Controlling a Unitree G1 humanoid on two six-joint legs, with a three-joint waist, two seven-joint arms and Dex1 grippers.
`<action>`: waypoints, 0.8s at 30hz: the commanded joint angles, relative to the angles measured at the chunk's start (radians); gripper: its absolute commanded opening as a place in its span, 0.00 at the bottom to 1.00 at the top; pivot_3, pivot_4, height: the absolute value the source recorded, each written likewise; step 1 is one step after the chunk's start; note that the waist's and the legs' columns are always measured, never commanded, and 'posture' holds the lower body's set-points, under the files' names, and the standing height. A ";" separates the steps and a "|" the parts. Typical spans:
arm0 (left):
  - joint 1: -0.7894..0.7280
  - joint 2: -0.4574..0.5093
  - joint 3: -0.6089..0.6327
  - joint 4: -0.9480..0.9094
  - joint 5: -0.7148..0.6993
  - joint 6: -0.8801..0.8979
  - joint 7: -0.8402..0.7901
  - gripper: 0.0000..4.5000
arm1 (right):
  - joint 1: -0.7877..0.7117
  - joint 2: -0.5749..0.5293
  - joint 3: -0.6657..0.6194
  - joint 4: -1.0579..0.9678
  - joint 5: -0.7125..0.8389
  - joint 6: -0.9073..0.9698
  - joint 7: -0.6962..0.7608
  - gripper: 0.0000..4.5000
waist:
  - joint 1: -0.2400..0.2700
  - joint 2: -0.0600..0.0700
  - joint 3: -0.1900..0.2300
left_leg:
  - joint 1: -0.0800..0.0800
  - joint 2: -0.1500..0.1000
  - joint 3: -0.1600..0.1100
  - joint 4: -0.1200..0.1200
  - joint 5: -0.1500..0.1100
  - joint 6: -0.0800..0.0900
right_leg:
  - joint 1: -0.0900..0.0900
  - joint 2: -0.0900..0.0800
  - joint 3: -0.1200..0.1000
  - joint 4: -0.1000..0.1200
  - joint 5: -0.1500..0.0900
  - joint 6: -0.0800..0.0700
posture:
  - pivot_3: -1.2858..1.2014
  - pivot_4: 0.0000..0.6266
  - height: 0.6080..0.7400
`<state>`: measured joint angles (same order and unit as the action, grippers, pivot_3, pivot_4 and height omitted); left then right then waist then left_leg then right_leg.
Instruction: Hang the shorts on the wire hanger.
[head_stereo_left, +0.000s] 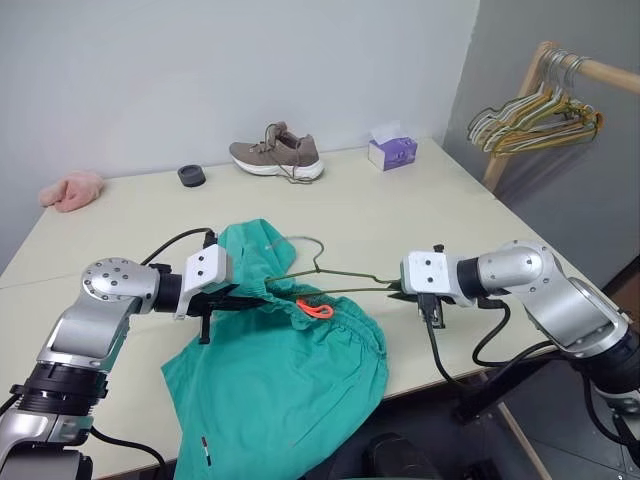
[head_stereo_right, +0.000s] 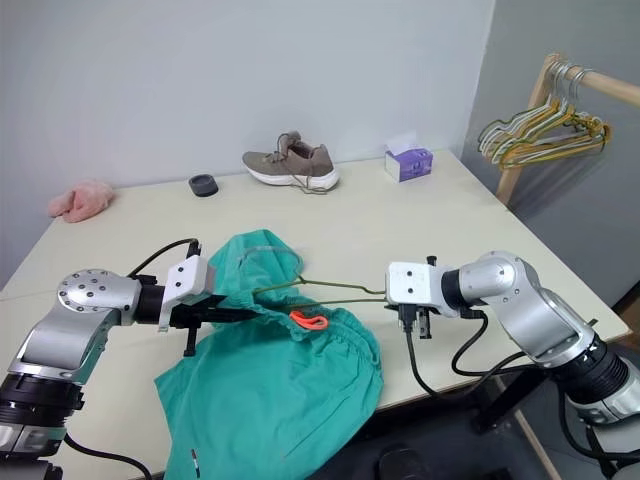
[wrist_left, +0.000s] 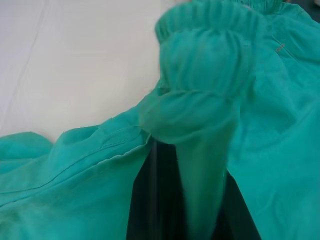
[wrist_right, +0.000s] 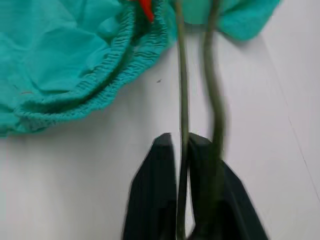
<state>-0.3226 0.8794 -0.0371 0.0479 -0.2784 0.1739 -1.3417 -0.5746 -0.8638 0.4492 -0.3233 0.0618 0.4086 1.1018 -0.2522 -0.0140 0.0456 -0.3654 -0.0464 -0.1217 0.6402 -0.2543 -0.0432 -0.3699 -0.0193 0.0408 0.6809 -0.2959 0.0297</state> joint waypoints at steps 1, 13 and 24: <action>0.007 0.033 0.071 0.003 -0.014 0.012 0.033 0.00 | -0.001 -0.064 -0.060 0.091 -0.037 -0.125 0.045 0.41 | 0.000 0.000 0.000 | 0.000 0.000 0.000 0.000 0.000 0.000 | 0.000 0.000 0.000 0.000 0.000 0.000 | 0.40 0.00 1.00; -0.038 -0.005 0.128 -0.007 -0.109 0.150 0.092 0.00 | 0.155 -0.184 -0.242 0.071 0.142 -0.063 0.163 1.00 | -0.002 0.001 0.001 | 0.000 0.000 0.001 0.002 0.000 0.000 | 0.001 0.000 0.000 0.000 0.000 0.000 | 0.40 0.00 1.00; -0.032 0.039 0.191 -0.036 -0.190 0.281 0.091 0.00 | 0.241 0.117 -0.247 -0.119 0.305 0.363 -0.121 1.00 | 0.000 0.001 0.000 | 0.000 0.000 0.000 0.003 0.000 0.000 | 0.001 0.001 0.001 0.001 0.000 0.000 | 0.41 0.00 1.00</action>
<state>-0.3512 0.9000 0.1160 0.0445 -0.4487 0.4534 -1.2543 -0.3175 -0.7640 0.2180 -0.4227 0.3473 0.7346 1.0273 -0.2527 -0.0135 0.0459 -0.3653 -0.0460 -0.1213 0.6430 -0.2547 -0.0429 -0.3691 -0.0186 0.0417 0.6814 -0.2954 0.0301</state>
